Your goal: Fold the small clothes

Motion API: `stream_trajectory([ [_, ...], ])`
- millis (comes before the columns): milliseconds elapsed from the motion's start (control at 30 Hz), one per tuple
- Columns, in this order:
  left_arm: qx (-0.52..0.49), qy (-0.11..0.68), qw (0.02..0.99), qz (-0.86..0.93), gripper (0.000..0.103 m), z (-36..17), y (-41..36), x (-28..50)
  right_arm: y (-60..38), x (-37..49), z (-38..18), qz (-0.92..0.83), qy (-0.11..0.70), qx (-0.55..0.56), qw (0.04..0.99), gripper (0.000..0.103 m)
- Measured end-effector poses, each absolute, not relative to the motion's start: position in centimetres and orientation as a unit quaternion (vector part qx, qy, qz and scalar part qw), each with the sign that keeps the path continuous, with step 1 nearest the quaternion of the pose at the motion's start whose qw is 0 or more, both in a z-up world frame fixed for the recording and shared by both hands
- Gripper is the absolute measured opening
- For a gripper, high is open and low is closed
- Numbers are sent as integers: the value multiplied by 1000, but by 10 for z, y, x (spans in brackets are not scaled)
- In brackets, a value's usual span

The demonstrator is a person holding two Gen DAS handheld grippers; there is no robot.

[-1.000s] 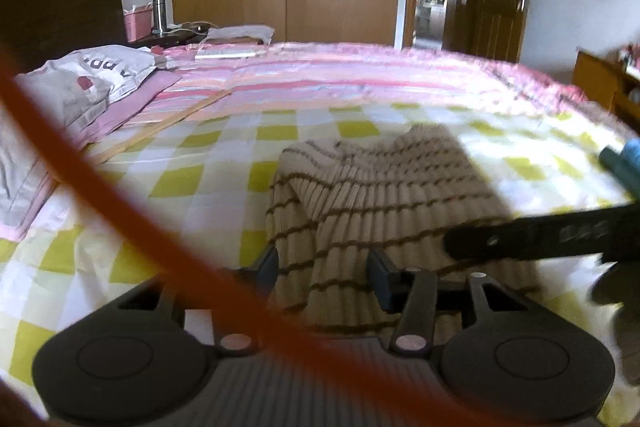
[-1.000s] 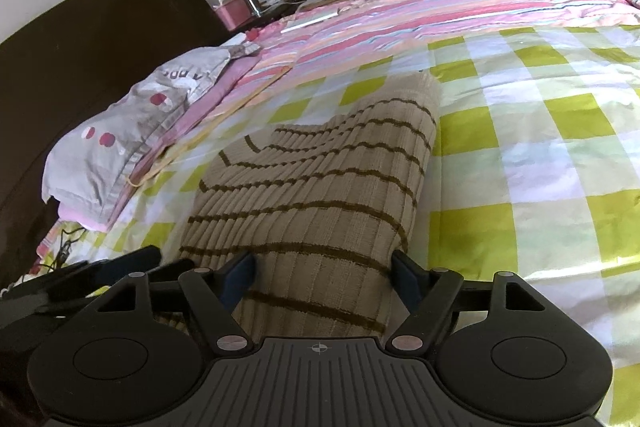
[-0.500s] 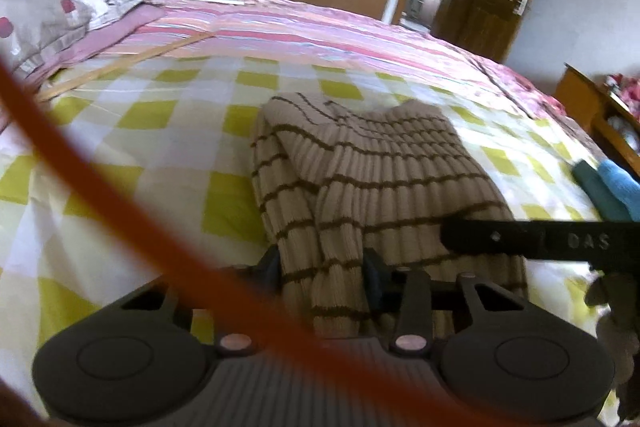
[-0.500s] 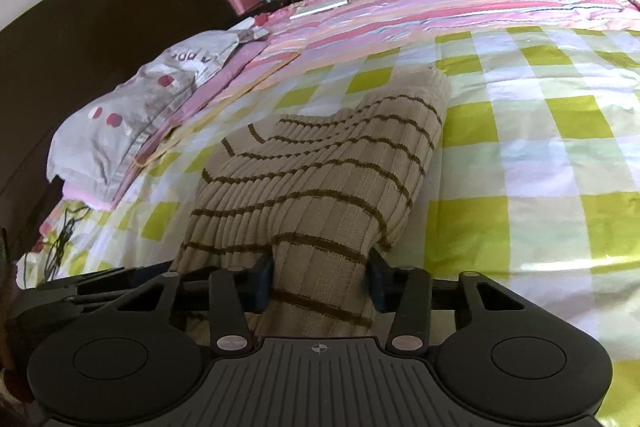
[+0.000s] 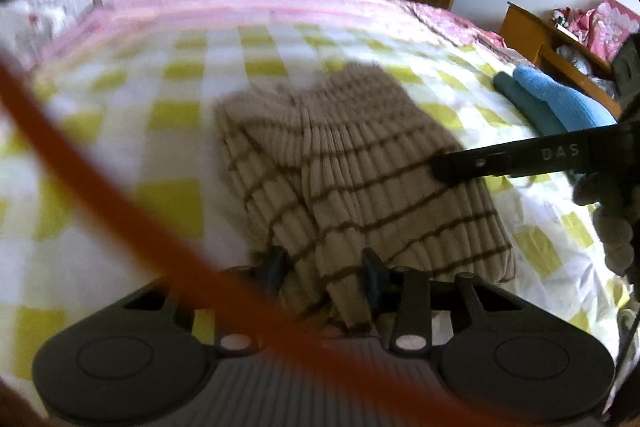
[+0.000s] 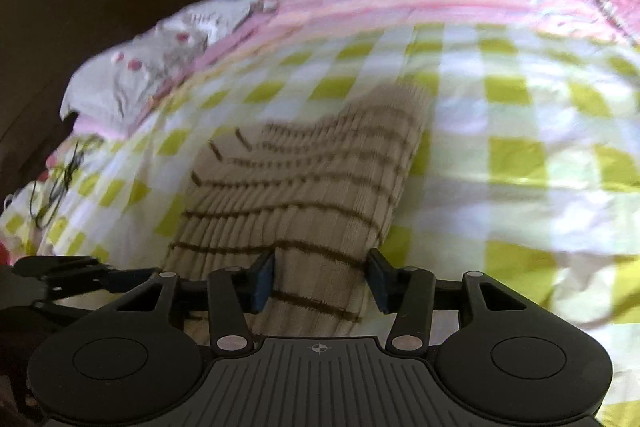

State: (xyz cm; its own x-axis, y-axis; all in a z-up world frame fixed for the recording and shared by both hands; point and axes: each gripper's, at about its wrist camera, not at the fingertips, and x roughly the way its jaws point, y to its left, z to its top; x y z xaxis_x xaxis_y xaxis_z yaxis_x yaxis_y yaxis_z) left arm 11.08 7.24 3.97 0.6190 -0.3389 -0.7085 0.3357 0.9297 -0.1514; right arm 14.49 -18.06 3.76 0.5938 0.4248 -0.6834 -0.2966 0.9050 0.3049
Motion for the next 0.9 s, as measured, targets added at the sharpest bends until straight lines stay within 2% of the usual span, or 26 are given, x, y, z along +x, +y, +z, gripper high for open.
stream_trajectory([
  [100, 17, 353, 920, -170, 45, 64, 74, 115, -186, 138, 57, 190, 355, 82, 911, 49],
  [233, 35, 314, 936, -155, 45, 72, 59, 148, -177, 153, 58, 193, 341, 79, 917, 36],
  [367, 46, 327, 934, -135, 45, 53, 49, 187, -165, 170, 45, 192, 354, 82, 912, 25],
  [533, 78, 344, 930, -103, 45, 32, 52, 200, -157, 185, 25, 208, 378, 119, 894, 24],
  [733, 76, 358, 928, -67, 46, 22, 65, 196, -136, 188, 13, 211, 384, 107, 892, 24],
  [900, 71, 354, 930, -64, 45, 34, 65, 190, -137, 179, 30, 208, 375, 107, 897, 25],
])
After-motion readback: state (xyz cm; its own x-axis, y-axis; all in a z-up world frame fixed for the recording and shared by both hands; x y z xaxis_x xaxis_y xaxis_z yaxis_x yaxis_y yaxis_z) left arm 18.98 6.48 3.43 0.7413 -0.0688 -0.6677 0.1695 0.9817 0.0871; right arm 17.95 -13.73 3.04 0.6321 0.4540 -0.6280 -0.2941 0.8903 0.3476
